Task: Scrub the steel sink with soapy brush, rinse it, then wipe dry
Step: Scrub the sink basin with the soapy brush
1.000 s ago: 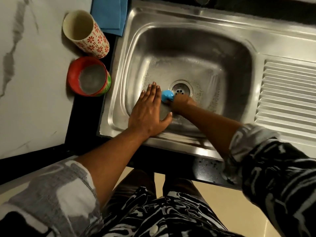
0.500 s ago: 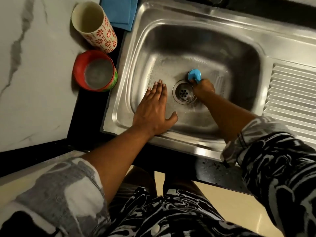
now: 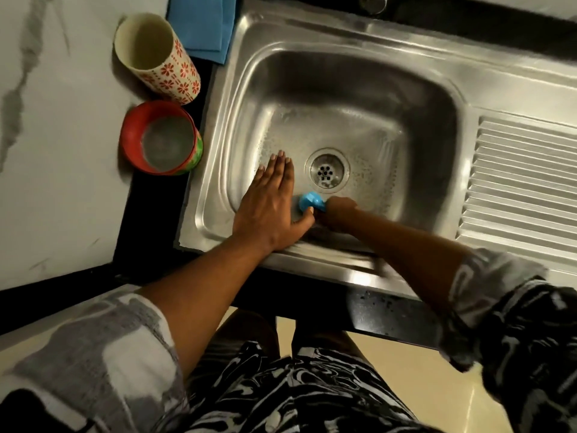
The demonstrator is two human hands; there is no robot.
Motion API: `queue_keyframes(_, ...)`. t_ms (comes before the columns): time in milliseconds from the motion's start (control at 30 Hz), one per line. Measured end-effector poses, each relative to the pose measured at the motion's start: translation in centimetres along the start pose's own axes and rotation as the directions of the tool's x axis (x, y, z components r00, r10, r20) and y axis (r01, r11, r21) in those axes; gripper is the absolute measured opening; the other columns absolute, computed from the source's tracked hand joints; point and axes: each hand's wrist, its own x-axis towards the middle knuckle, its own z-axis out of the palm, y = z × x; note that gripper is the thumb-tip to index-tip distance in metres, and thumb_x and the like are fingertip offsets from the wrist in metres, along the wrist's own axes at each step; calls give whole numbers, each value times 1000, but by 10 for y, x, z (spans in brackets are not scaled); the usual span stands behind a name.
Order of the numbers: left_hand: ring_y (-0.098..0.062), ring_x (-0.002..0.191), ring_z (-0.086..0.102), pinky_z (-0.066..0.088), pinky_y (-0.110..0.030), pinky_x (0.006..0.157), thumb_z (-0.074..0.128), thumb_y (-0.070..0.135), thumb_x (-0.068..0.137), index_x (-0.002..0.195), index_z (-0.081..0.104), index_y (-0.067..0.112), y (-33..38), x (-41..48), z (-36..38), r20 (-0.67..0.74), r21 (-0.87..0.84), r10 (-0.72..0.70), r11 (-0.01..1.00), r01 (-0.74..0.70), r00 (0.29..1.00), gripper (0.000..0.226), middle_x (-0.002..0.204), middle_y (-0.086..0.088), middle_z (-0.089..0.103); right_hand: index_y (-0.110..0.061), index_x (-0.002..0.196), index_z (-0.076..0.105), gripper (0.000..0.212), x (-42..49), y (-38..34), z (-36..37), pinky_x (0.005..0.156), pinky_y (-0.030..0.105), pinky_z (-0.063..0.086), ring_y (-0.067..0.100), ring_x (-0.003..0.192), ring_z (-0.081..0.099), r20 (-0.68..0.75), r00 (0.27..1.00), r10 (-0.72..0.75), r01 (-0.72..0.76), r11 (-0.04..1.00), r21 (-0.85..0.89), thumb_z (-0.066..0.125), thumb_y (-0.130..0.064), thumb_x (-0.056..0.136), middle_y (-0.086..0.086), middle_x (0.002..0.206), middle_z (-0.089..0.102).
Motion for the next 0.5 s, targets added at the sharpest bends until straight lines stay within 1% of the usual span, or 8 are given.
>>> queue_keyframes(67, -28, 164, 6, 12, -44, 133, 36, 69, 92, 167, 10, 1, 0, 0, 0, -7, 4, 0, 1000, 0, 1000, 105, 176, -19, 6, -8, 132, 57, 49, -5, 25, 4, 93, 35, 48, 29, 119, 62, -6, 999, 44, -45, 999, -30, 50, -48, 104, 10, 132, 63)
queue_keyframes(167, -28, 164, 5, 11, -44, 133, 37, 69, 92, 167, 10, 1, 0, -1, 0, 3, 0, -4, 1000, 4, 1000, 105, 176, -20, 6, -7, 131, 58, 54, -1, 62, -5, 96, 38, 49, 33, 117, 63, -132, 984, 121, -119, 993, 28, 49, -51, 103, 15, 128, 65)
queue_keyframes(300, -29, 164, 7, 12, -44, 133, 37, 67, 93, 167, 12, 0, -1, 0, 1, -6, -3, 1, 1000, -1, 1000, 103, 175, -21, 9, -7, 130, 60, 41, 24, 83, -47, 95, 41, 54, 33, 113, 65, -288, 934, 211, -200, 978, 68, 50, -38, 104, 14, 125, 66)
queue_keyframes(367, -29, 164, 7, 12, -45, 133, 38, 67, 93, 167, 13, 0, -1, -1, 1, -9, -7, 2, 1000, -2, 1000, 103, 175, -21, 9, -8, 130, 58, 39, 35, 81, -64, 91, 42, 55, 30, 106, 64, -304, 920, 246, -226, 969, 101, 52, -37, 105, 13, 118, 65)
queue_keyframes(400, -29, 164, 7, 12, -45, 133, 38, 67, 93, 167, 13, 0, 0, -1, 1, -12, -7, 1, 1000, -2, 1000, 103, 175, -21, 9, -8, 131, 56, 42, 36, 80, -69, 89, 40, 55, 29, 104, 64, -302, 920, 249, -224, 968, 117, 52, -40, 105, 13, 116, 64)
queue_keyframes(433, -29, 164, 7, 12, -45, 133, 38, 67, 93, 167, 13, 0, 0, -1, 1, -14, -9, 3, 1000, -3, 1000, 103, 175, -21, 9, -8, 133, 55, 47, 36, 79, -69, 89, 39, 53, 30, 105, 63, -281, 928, 244, -209, 966, 149, 51, -45, 104, 13, 116, 63)
queue_keyframes(500, -29, 164, 8, 12, -45, 133, 39, 67, 92, 167, 13, 0, 0, -1, 1, -10, -10, 6, 1000, -6, 1000, 104, 175, -21, 9, -10, 138, 53, 61, 24, 79, -59, 93, 40, 50, 32, 113, 62, -225, 946, 234, -184, 957, 225, 49, -58, 102, 14, 124, 63)
